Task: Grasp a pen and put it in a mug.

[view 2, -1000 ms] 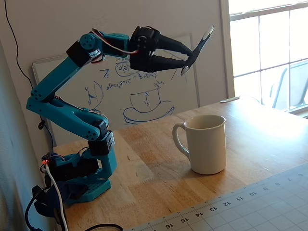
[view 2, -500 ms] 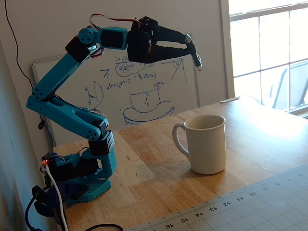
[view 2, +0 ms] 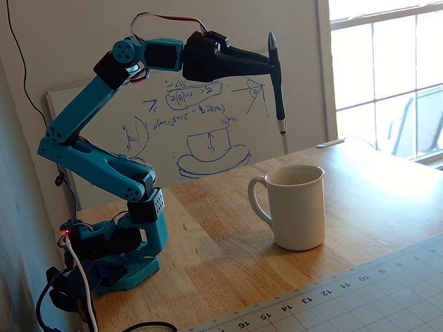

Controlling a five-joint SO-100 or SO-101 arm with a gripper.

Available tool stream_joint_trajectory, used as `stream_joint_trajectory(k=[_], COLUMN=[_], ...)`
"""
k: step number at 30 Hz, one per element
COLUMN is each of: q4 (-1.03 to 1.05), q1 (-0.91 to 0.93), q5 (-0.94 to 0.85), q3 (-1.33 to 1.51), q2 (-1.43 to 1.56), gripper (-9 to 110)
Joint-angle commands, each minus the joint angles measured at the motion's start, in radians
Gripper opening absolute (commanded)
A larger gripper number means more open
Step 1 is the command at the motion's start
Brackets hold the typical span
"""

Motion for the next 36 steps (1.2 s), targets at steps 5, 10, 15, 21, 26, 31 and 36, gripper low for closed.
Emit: stream_joint_trajectory(k=[5,10,15,21,26,31,36], q4=[-0.003,-0.014,-0.015,-0.015,-0.015,-0.015,-0.015], q1=[-0.005,-0.005,-0.006,-0.006,-0.006,-0.006,-0.006], q5=[-0.021,-0.021,-0.021,-0.021,-0.021,-0.021,-0.021], q3=[-0.071,-0.015,0.025,0.086,0.193,0.244,0.278], q2=[-0.002,-0.002,-0.005,-0.005,0.009,0.009,0.005], gripper=[2,2,2,2,2,2,3])
